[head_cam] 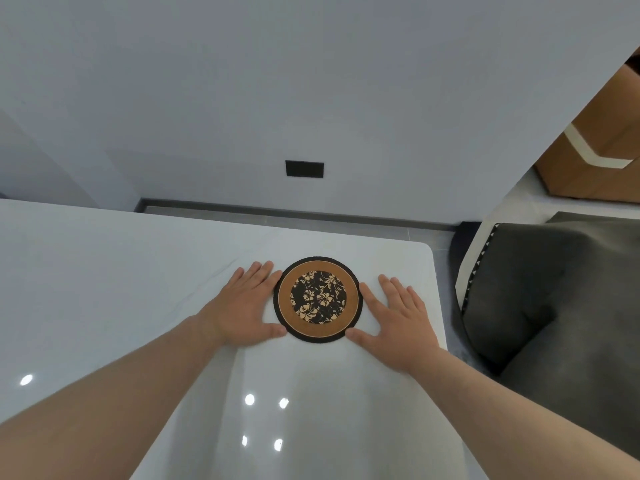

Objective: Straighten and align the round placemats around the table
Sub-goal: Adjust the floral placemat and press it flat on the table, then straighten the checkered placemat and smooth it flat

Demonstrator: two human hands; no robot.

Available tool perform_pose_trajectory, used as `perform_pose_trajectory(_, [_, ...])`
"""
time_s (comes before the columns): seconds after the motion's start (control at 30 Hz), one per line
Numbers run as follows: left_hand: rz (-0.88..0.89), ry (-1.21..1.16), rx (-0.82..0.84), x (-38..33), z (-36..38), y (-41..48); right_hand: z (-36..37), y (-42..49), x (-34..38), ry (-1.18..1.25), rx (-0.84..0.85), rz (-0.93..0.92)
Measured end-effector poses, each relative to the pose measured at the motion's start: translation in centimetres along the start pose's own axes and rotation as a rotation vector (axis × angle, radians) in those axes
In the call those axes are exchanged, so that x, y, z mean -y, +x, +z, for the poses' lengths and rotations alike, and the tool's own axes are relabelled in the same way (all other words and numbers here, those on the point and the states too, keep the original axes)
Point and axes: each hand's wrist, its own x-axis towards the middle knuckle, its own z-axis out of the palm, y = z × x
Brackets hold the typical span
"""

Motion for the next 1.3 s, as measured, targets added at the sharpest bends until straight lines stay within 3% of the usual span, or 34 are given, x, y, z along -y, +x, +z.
perform_pose_trajectory(0.2, [-0.145,-0.090,-0.099,-1.3,1.6,-2.8,-0.1,-0.1,0.1,-0.045,0.005,-0.021])
perform_pose_trajectory(0.67, [-0.243,-0.203,-0.154,-4.7,3.5,-10.3,-0.3,-5.5,0.8,0.045,0.089,-0.003])
perform_pose_trajectory(1.03, [-0.246,-0.199,-0.078,-7.5,7.6,-19.5,1.7,-14.0,1.7,0.120,0.119,-0.002])
perform_pose_trajectory(1.17, [-0.218,-0.271,-0.170,-10.4,8.7,-25.3,1.3,-18.9,1.8,0.287,0.065,-0.018])
perform_pose_trajectory(1.3, [-0.238,-0.369,-0.214,-13.7,10.4,-29.7,0.5,-24.7,2.0,0.289,0.071,-0.022])
